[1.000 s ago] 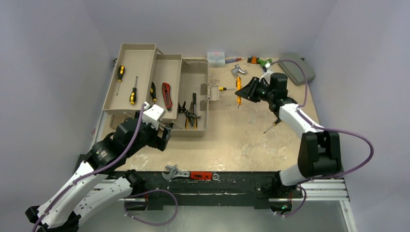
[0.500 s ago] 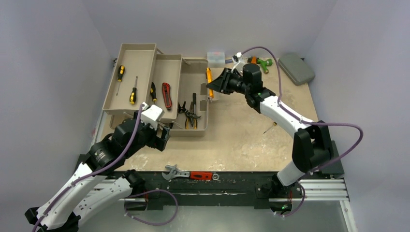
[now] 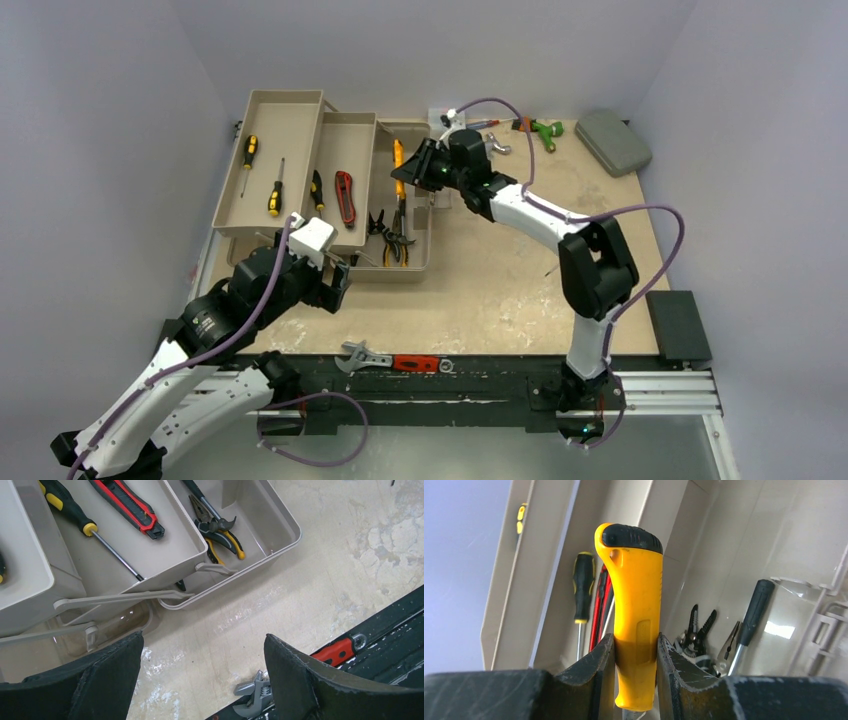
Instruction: Pack the tool kit
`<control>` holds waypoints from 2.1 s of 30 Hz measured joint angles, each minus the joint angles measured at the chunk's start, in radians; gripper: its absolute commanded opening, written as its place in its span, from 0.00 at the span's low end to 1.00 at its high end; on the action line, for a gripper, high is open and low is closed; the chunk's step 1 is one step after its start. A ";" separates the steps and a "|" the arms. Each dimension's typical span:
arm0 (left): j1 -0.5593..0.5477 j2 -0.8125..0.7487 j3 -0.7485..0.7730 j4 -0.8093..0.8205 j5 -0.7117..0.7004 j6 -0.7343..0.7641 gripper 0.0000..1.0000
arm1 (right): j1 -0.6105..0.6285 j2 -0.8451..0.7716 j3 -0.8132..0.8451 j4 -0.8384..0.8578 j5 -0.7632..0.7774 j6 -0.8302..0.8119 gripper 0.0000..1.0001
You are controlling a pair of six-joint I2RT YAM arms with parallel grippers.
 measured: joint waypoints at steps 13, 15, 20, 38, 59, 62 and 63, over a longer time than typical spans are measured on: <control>0.000 0.000 0.000 0.000 -0.003 0.000 0.87 | 0.055 0.264 0.138 0.000 0.115 0.139 0.54; 0.000 0.000 0.000 0.000 -0.006 0.000 0.87 | 0.055 0.261 0.153 0.005 0.123 0.147 0.63; 0.000 0.000 0.000 0.000 -0.008 0.000 0.87 | 0.055 0.248 0.154 0.012 0.127 0.150 0.79; 0.000 0.002 0.000 0.000 -0.015 0.000 0.87 | 0.032 -0.235 -0.090 -0.170 0.222 -0.134 0.77; 0.000 0.002 0.000 -0.001 -0.015 0.000 0.87 | -0.360 -0.473 -0.320 -0.649 0.542 -0.168 0.77; 0.000 0.002 0.000 -0.001 -0.015 0.000 0.87 | -0.375 -0.471 -0.320 -0.708 0.622 -0.148 0.74; 0.000 0.002 0.000 -0.001 -0.015 0.000 0.87 | -0.382 -0.468 -0.320 -0.722 0.642 -0.141 0.74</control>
